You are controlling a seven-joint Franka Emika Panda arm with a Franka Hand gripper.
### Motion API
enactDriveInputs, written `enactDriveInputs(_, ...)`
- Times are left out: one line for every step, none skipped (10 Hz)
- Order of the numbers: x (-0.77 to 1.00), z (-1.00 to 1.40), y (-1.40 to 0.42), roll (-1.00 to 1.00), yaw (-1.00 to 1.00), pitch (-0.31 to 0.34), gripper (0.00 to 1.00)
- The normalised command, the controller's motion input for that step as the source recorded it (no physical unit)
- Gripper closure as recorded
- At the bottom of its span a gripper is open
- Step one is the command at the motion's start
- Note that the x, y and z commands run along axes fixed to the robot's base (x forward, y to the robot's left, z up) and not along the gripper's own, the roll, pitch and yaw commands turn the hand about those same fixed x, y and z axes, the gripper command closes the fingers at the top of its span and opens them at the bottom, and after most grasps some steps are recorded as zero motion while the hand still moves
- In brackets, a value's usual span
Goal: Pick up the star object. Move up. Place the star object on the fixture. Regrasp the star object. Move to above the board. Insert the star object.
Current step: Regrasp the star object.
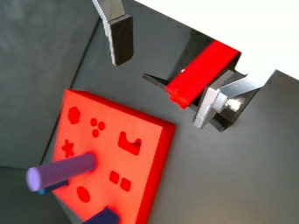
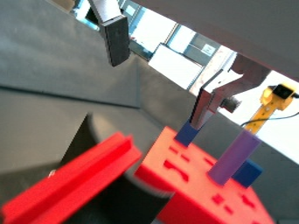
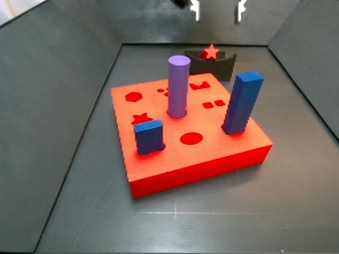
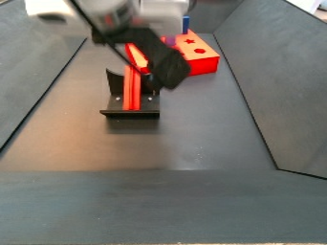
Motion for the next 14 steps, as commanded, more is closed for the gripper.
enactDriveInputs(-0.03,0.21,0.0,-0.02,0.07,0.006,0.0)
enactDriveInputs(-0.13,0.76,-0.78,1.0,0.03,0.06,0.0)
enactDriveInputs(-0.1,0.66,-0.75,1.0,0.02,0.061,0.0)
enactDriveInputs(-0.11,0.49,-0.58,1.0,0.02,0.05,0.0)
enactDriveInputs(-0.1,0.3,-0.42,1.0,0.02,0.044,0.0)
enactDriveInputs(-0.08,0.16,-0.31,1.0,0.02,0.041,0.0)
enactDriveInputs(-0.03,0.05,-0.1,1.0,0.02,0.042,0.0)
enactDriveInputs(-0.01,0.04,-0.04,1.0,0.02,0.046,0.0)
enactDriveInputs(-0.01,0.02,-0.05,1.0,0.02,0.043,0.0)
enactDriveInputs(-0.02,0.02,-0.04,1.0,0.02,0.041,0.0)
enactDriveInputs(-0.03,0.02,-0.03,1.0,0.02,0.035,0.0)
enactDriveInputs(-0.03,0.0,-0.03,1.0,0.02,0.031,0.0)
enactDriveInputs(-0.02,0.0,-0.03,1.0,0.02,0.024,0.0)
enactDriveInputs(-0.02,0.0,-0.02,1.0,0.03,0.02,0.0)
